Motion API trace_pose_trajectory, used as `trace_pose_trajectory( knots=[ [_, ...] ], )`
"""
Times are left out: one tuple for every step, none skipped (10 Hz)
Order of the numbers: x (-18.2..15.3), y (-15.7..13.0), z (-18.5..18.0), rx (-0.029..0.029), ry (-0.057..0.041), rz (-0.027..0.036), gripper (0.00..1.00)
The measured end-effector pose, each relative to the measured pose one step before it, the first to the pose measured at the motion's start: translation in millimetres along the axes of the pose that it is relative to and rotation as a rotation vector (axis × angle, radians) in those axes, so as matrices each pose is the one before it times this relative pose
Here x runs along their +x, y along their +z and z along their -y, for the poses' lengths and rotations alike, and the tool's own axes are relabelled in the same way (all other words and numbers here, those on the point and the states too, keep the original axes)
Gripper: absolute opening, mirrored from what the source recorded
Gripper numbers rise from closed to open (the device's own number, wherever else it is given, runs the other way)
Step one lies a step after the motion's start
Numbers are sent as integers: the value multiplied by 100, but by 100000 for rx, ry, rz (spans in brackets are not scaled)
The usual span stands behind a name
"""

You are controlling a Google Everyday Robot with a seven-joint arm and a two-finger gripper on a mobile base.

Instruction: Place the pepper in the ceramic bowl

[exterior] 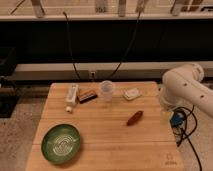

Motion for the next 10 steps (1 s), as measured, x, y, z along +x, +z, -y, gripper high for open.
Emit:
trace_pose_trajectory(
  knots=[
    [-608, 1317, -36, -285, -1445, -296, 80],
    [-748, 1320, -65, -506, -1481, -184, 80],
    [-707, 533, 115, -199, -1088, 379, 80],
    [-504, 560, 125, -234, -1143, 558, 80],
    [161, 793, -62, -369, -600, 580, 80],
    [-23, 742, 94, 54, -389, 151, 80],
    [-524, 1054, 36, -500, -522, 873, 80],
    [-471, 726, 160, -67, -456, 644, 80],
    [27, 605, 100, -184, 56, 271, 80],
    [-66, 342, 54, -239, -259, 472, 80]
  ],
)
